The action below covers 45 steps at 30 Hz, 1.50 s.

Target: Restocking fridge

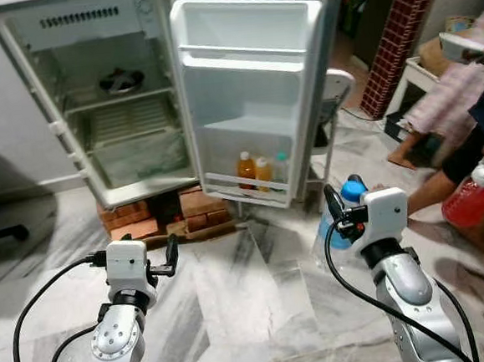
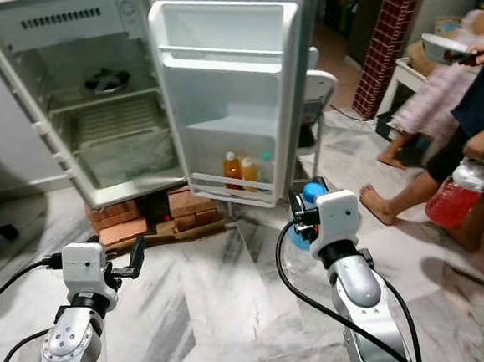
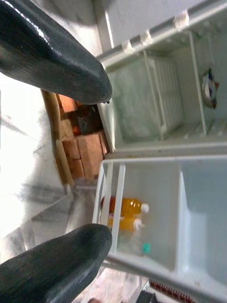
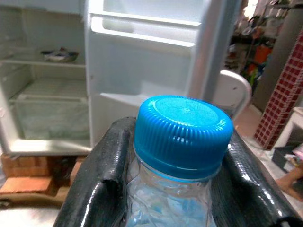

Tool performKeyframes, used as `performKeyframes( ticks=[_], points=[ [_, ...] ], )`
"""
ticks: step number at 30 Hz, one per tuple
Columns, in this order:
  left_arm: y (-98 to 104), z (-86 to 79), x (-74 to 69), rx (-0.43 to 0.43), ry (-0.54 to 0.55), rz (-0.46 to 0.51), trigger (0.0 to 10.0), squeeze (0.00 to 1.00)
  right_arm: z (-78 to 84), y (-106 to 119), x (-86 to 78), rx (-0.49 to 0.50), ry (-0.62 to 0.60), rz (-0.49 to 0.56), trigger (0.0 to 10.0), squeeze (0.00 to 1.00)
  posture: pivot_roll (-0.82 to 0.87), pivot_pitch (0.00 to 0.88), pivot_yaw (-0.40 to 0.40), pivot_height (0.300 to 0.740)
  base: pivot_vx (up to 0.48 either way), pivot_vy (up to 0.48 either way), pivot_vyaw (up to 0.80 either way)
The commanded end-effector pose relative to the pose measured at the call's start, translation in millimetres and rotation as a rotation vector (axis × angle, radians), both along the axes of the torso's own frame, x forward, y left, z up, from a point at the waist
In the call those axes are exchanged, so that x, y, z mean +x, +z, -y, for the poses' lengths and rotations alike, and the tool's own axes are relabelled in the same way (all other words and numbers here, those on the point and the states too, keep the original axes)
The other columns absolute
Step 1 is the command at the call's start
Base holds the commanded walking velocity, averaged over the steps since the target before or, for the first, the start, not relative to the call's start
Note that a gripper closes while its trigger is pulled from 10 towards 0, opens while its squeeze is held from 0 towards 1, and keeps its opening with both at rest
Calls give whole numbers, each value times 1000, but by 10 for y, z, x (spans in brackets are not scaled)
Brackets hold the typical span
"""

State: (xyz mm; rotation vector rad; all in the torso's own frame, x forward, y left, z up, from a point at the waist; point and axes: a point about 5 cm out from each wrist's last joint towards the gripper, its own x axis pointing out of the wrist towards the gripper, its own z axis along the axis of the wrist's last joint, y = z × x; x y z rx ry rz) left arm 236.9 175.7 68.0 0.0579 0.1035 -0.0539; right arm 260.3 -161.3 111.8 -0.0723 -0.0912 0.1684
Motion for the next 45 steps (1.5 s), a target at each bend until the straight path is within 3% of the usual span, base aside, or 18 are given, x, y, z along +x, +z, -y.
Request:
performKeyframes(
  ticks=[1,25,30,45],
  points=[
    [25,-61,-7,11,14,1,10000,0,-75,123,-1,10,31,49,10000,0,8,68,-27,740,0,480,0],
    [46,-31,-29,38,-3,-5,10000,0,-41,161,-7,2,17,58,10000,0,9,80,-19,740,0,463,0],
    [76,28,-17,25,-73,18,10000,0,-42,158,-8,-1,18,58,10000,0,7,80,-21,740,0,0,0],
    [87,26,-10,10,-69,25,10000,0,-83,177,5,-48,65,73,10000,0,9,80,-23,740,298,0,0]
  ],
)
